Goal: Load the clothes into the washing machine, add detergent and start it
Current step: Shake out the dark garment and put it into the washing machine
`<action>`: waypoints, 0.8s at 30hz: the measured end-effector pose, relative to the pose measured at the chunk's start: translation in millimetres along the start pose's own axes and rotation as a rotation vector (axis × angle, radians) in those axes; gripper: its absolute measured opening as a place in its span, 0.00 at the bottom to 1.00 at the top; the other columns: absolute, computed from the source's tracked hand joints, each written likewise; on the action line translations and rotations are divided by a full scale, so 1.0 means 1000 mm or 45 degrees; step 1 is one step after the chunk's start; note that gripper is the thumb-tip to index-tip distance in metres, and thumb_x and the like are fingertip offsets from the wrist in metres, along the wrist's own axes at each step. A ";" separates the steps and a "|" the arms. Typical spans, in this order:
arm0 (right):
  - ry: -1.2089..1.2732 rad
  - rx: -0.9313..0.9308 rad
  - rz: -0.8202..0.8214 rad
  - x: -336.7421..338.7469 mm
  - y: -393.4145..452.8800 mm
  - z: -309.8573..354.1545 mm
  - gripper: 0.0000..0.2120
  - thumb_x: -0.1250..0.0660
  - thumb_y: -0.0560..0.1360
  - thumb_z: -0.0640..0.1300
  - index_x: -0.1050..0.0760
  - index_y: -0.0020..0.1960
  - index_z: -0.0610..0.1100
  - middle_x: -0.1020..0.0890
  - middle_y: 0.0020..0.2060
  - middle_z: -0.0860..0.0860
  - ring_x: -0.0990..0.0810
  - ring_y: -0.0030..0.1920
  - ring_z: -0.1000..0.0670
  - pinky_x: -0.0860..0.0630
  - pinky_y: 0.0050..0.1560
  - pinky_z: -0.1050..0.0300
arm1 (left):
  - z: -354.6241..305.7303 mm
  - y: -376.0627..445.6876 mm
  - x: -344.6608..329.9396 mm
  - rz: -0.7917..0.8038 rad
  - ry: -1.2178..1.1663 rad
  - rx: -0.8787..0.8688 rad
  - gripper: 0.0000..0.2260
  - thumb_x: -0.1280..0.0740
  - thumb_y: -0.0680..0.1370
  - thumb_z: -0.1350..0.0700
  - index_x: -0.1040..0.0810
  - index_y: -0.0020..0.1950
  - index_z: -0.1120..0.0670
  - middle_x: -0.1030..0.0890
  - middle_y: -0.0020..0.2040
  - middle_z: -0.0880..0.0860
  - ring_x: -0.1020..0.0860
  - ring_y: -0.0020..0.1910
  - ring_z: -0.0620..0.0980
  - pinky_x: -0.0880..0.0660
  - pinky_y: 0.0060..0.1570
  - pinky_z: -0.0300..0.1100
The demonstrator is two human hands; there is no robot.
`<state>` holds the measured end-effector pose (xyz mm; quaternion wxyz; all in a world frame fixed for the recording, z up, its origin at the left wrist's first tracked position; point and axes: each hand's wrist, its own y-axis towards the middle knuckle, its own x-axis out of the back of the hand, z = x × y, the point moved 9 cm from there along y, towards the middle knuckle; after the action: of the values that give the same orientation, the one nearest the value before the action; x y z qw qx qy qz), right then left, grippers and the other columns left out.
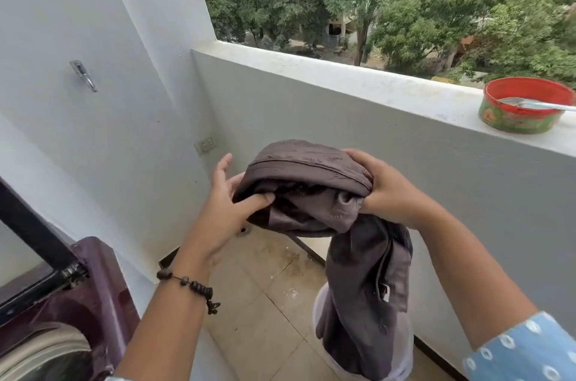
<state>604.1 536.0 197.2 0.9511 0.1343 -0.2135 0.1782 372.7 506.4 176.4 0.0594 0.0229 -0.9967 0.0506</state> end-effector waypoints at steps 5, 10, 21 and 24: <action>-0.525 0.022 0.146 -0.009 0.009 0.018 0.38 0.27 0.65 0.37 0.37 0.70 0.55 0.21 0.54 0.55 0.22 0.50 0.54 0.28 0.48 0.63 | -0.038 -0.011 -0.030 0.248 0.753 -0.234 0.62 0.19 0.61 0.38 0.67 0.74 0.28 0.53 0.82 0.43 0.54 0.80 0.41 0.48 0.77 0.53; -0.467 0.094 0.221 -0.023 0.012 0.044 0.47 0.27 0.65 0.35 0.47 0.75 0.56 0.19 0.48 0.52 0.19 0.45 0.53 0.23 0.42 0.59 | -0.046 -0.004 -0.087 0.345 1.255 -0.450 0.64 0.21 0.64 0.38 0.74 0.74 0.34 0.27 0.72 0.48 0.33 0.75 0.52 0.57 0.75 0.70; 0.408 -0.185 0.226 -0.017 -0.022 -0.021 0.56 0.18 0.58 0.57 0.49 0.76 0.66 0.32 0.72 0.57 0.30 0.71 0.55 0.33 0.72 0.45 | -0.061 0.014 -0.041 0.040 -0.065 -0.568 0.50 0.19 0.65 0.66 0.44 0.78 0.46 0.16 0.54 0.57 0.15 0.51 0.49 0.20 0.60 0.51; 0.529 -0.207 0.196 -0.026 -0.025 -0.035 0.62 0.18 0.53 0.62 0.49 0.78 0.58 0.33 0.73 0.57 0.30 0.71 0.56 0.33 0.72 0.49 | -0.070 0.013 -0.028 -0.151 -0.494 -0.525 0.42 0.23 0.68 0.68 0.39 0.76 0.49 0.17 0.55 0.54 0.16 0.51 0.47 0.19 0.54 0.45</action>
<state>605.0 518.1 150.2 0.9659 0.0011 -0.0363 0.2562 408.1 527.6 241.4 -0.1261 0.0779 -0.9756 -0.1619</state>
